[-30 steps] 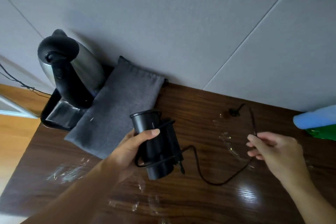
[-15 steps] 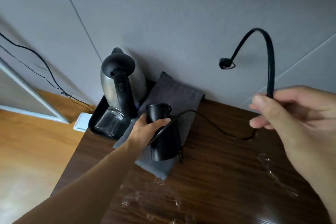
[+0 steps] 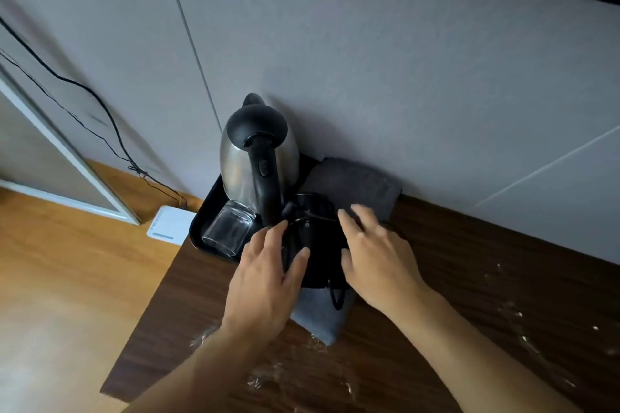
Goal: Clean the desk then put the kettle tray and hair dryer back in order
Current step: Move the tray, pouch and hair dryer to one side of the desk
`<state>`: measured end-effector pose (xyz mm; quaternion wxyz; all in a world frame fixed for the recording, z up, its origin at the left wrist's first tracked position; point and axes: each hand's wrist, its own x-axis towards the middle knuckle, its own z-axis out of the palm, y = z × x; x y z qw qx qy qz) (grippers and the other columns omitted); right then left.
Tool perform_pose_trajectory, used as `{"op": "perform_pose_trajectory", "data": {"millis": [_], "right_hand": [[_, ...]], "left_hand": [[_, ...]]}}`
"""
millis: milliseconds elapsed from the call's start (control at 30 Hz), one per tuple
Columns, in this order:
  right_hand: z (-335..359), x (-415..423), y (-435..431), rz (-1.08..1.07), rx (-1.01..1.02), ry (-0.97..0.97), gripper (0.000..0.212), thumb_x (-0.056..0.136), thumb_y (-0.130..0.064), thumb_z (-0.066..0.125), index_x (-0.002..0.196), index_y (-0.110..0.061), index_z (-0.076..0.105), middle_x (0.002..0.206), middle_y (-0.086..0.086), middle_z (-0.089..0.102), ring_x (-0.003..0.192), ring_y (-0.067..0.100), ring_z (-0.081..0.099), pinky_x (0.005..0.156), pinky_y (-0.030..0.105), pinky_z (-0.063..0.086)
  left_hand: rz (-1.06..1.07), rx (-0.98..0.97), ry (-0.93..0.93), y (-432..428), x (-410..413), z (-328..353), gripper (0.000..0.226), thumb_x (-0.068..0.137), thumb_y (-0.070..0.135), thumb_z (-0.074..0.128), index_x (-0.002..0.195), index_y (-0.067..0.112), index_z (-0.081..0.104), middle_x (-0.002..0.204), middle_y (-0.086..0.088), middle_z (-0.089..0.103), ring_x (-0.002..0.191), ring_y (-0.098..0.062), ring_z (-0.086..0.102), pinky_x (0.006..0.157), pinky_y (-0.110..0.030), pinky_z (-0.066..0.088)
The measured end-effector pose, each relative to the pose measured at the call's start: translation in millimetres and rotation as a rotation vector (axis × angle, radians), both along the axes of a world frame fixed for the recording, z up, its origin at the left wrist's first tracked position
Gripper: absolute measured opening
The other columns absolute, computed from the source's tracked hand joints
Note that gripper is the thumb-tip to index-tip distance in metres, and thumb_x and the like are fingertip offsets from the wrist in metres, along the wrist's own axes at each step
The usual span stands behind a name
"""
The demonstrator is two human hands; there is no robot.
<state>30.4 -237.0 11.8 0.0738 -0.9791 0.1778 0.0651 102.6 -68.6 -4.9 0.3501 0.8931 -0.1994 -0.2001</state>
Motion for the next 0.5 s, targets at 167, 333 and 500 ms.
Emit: {"op": "perform_pose_trajectory", "data": {"millis": [167, 333, 500], "right_hand": [[7, -51, -22, -0.266, 0.242, -0.464, 0.036, 0.091, -0.011, 0.063, 0.125, -0.024, 0.066, 0.124, -0.009, 0.064, 0.087, 0.005, 0.069, 0.068, 0.029, 0.060], [-32, -97, -34, -0.854, 0.542, -0.405, 0.026, 0.094, -0.007, 0.061, 0.089, -0.030, 0.071, 0.087, -0.008, 0.073, 0.060, 0.006, 0.070, 0.065, 0.035, 0.060], [-80, -82, -43, -1.196, 0.965, -0.184, 0.019, 0.098, -0.010, 0.057, 0.100, -0.023, 0.071, 0.100, 0.002, 0.074, 0.078, 0.017, 0.074, 0.068, 0.034, 0.059]], "left_hand": [[-0.075, 0.071, -0.111, 42, 18, 0, 0.053, 0.091, 0.062, 0.037, 0.131, 0.032, 0.052, 0.128, 0.013, 0.053, 0.109, -0.014, 0.059, 0.086, -0.040, 0.052], [-0.034, 0.184, -0.195, 77, 54, -18, 0.028, 0.094, 0.037, 0.062, 0.120, 0.029, 0.060, 0.121, 0.002, 0.059, 0.088, -0.029, 0.066, 0.075, -0.039, 0.048], [-0.032, 0.340, -0.285, 96, 103, -40, 0.033, 0.093, 0.023, 0.064, 0.126, 0.022, 0.058, 0.120, -0.010, 0.060, 0.094, -0.039, 0.064, 0.076, -0.046, 0.050]]}}
